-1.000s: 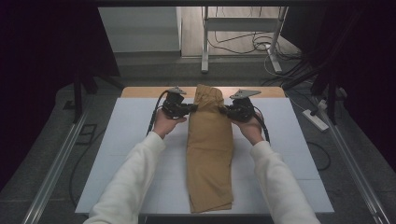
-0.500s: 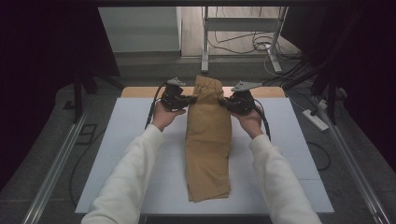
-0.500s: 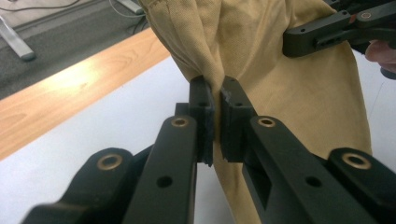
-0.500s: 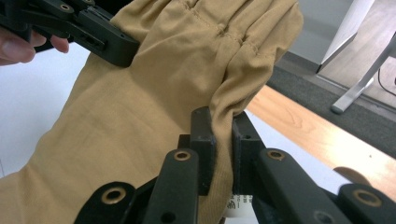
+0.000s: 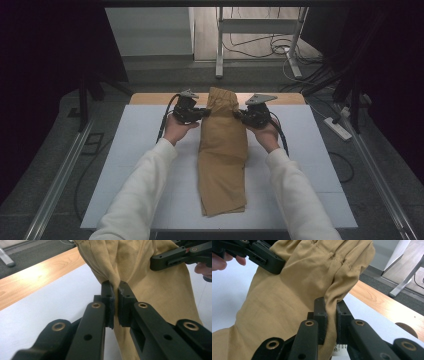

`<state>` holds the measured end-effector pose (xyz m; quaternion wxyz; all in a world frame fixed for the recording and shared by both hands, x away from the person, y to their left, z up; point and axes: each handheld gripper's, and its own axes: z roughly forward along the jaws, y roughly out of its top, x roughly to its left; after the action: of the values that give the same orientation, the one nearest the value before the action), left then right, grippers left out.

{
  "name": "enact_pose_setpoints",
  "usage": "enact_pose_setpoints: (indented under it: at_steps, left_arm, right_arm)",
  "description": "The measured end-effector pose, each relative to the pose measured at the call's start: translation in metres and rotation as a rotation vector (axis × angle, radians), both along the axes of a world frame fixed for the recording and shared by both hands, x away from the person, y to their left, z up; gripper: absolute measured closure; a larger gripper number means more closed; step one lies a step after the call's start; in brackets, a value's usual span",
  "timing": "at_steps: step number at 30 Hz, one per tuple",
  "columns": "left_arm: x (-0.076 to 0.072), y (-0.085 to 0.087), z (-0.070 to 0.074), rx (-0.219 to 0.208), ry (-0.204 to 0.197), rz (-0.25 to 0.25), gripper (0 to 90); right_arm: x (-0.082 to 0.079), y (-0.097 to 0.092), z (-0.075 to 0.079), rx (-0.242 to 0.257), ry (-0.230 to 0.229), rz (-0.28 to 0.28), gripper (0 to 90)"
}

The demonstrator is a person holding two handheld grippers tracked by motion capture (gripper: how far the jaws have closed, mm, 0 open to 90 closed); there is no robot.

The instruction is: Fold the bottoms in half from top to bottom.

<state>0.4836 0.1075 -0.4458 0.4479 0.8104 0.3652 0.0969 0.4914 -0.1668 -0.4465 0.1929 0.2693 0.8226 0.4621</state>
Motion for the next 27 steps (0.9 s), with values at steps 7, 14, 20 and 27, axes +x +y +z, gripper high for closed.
enact_pose_setpoints:
  at_steps: [7, 14, 20, 27]
  left_arm:
    - [-0.008, 0.004, -0.001, -0.016, -0.010, -0.002, 84.2]
    - [-0.016, 0.006, -0.007, -0.023, -0.008, -0.005, 84.1]
    - [-0.018, 0.006, -0.009, -0.022, -0.004, -0.010, 84.0]
    - [-0.022, 0.007, -0.009, -0.028, -0.010, -0.019, 83.9]
  right_arm:
    - [-0.005, 0.001, 0.000, 0.008, -0.026, 0.008, 81.9]
    - [-0.014, 0.002, -0.005, 0.014, -0.030, 0.020, 81.9]
    - [-0.015, 0.002, -0.007, 0.012, -0.019, 0.028, 81.9]
    - [-0.019, 0.000, -0.008, 0.025, -0.009, 0.041, 82.0]
